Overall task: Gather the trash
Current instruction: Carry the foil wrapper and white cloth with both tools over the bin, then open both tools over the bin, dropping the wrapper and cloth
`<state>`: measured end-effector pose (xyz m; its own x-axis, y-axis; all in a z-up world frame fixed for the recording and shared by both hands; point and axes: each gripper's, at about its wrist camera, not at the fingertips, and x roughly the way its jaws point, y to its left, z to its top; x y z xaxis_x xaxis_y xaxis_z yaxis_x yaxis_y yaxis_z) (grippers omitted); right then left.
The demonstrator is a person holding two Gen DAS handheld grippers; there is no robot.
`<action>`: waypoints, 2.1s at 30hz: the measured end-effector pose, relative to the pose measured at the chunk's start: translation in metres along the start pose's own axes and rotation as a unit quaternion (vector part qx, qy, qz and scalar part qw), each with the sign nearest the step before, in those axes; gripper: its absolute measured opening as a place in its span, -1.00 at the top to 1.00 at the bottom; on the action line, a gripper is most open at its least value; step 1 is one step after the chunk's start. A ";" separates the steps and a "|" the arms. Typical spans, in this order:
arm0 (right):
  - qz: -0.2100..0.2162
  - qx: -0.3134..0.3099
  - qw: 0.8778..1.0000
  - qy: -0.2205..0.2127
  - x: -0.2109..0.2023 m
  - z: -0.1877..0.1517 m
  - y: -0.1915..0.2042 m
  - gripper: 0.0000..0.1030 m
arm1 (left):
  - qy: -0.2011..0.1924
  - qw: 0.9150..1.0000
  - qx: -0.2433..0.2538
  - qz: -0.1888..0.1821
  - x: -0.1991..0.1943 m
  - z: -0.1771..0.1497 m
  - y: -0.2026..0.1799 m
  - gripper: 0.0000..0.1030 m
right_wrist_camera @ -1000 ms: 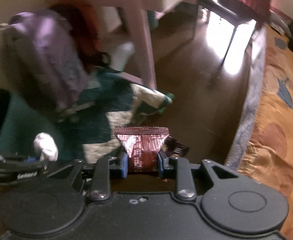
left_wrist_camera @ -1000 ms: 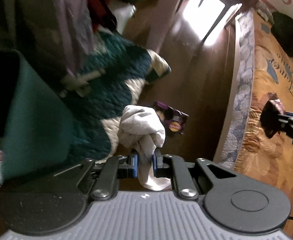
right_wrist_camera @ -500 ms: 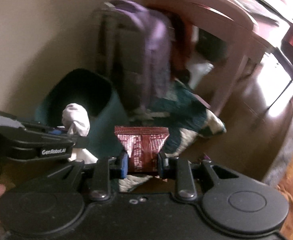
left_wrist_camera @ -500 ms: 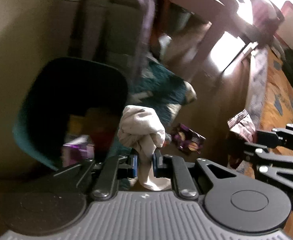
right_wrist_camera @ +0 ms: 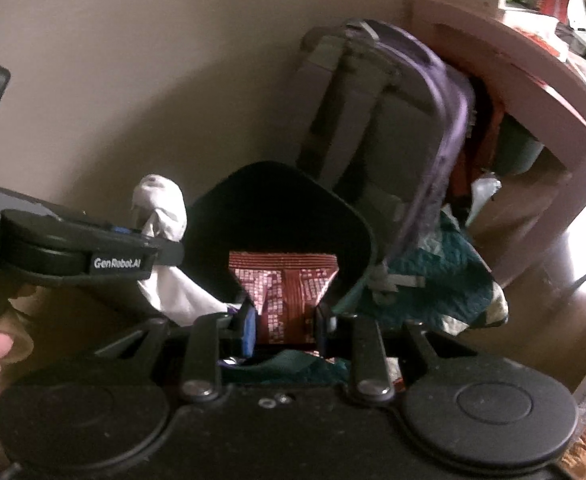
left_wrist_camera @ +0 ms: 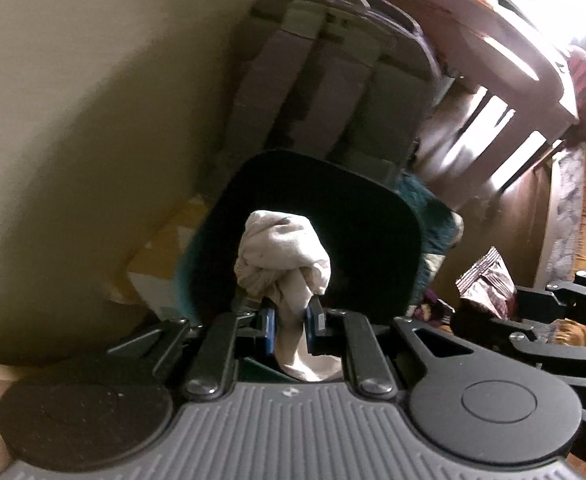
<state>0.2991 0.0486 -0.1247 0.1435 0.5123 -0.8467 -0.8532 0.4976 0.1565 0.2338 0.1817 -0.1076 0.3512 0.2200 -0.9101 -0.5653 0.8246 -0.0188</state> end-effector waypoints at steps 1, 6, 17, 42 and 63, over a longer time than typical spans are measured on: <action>-0.002 -0.003 1.000 0.001 0.005 0.002 0.004 0.48 | 0.000 1.000 0.001 0.001 0.001 0.001 0.005 0.74; -0.011 -0.012 1.000 0.012 0.030 0.010 0.022 0.48 | 0.004 1.000 0.015 0.008 0.016 0.004 0.021 0.74; -0.043 -0.029 0.997 0.055 0.079 0.004 0.032 0.48 | 0.035 0.998 0.045 0.019 0.061 0.005 0.034 0.74; -0.040 -0.022 0.996 0.077 0.103 -0.007 0.030 0.13 | 0.061 0.994 0.093 0.025 0.106 -0.001 0.018 0.59; 0.001 0.022 0.999 -0.024 0.002 -0.021 0.022 -0.52 | -0.036 0.992 0.115 -0.045 0.010 -0.014 0.003 -0.45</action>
<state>0.2701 0.0461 -0.1337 0.1679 0.5459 -0.8209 -0.8302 0.5273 0.1809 0.2251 0.1791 -0.1226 0.4496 0.1693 -0.8771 -0.3465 0.9381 0.0034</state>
